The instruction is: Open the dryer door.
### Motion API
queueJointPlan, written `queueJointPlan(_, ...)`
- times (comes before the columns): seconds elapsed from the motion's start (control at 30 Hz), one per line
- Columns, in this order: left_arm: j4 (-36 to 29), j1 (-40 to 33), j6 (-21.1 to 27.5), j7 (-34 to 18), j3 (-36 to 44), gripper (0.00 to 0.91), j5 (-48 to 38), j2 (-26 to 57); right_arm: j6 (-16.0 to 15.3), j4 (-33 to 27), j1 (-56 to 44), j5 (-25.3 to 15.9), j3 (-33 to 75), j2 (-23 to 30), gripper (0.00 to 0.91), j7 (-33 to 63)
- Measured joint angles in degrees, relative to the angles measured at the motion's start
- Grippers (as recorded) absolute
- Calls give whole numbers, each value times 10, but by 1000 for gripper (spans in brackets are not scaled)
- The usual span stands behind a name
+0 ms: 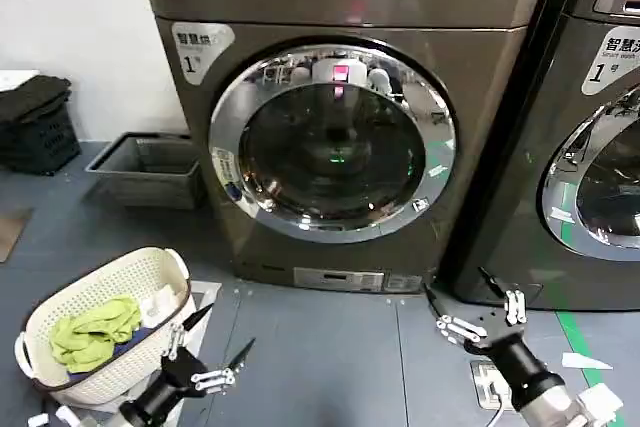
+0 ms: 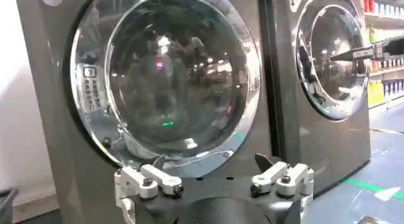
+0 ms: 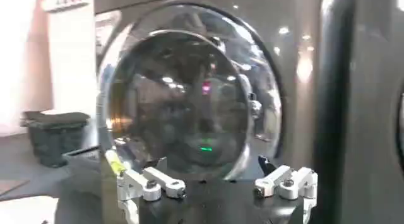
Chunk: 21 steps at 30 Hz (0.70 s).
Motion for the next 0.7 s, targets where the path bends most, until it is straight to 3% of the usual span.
queueJointPlan(0.33, -4, 5, -1, 0, 3, 907, 7, -4, 1, -73, 133, 37, -88, -91, 907, 14)
queueJointPlan(0.7, -8, 8, -1, 0, 10, 907, 21, -18, 0, -142, 272, 63, -202, -131, 907, 27)
